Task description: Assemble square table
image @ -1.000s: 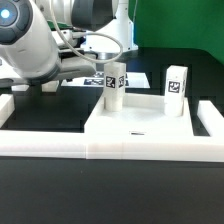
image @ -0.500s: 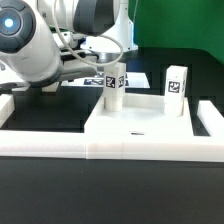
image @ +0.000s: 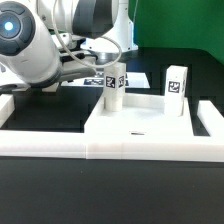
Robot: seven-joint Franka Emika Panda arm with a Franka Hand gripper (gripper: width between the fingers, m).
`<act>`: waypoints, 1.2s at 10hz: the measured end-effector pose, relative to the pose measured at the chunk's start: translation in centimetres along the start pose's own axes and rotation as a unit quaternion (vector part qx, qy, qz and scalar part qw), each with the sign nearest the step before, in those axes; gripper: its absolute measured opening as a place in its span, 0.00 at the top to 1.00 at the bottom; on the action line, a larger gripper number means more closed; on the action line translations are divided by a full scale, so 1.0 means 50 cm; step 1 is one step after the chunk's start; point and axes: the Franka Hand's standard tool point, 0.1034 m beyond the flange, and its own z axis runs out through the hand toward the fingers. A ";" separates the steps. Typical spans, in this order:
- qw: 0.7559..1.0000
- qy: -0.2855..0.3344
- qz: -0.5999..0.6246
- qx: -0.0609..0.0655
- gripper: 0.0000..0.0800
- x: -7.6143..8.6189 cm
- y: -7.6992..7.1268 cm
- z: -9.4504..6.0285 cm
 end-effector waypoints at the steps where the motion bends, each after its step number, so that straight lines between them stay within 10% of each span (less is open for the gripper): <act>1: 1.000 0.000 -0.001 -0.001 0.19 0.001 -0.001 0.000; 3: 1.000 -0.001 -0.003 -0.001 0.19 0.001 -0.003 0.000; 5: 1.000 -0.001 -0.003 -0.002 0.35 0.002 -0.004 -0.001; 6: 1.000 -0.001 -0.004 -0.003 0.59 0.002 -0.005 -0.001; 12: 1.000 -0.002 -0.006 -0.005 0.64 0.004 -0.009 -0.002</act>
Offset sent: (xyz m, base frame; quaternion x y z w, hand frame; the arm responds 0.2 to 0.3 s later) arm 0.0000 0.0000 0.0000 0.0000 0.0000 0.0000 1.0000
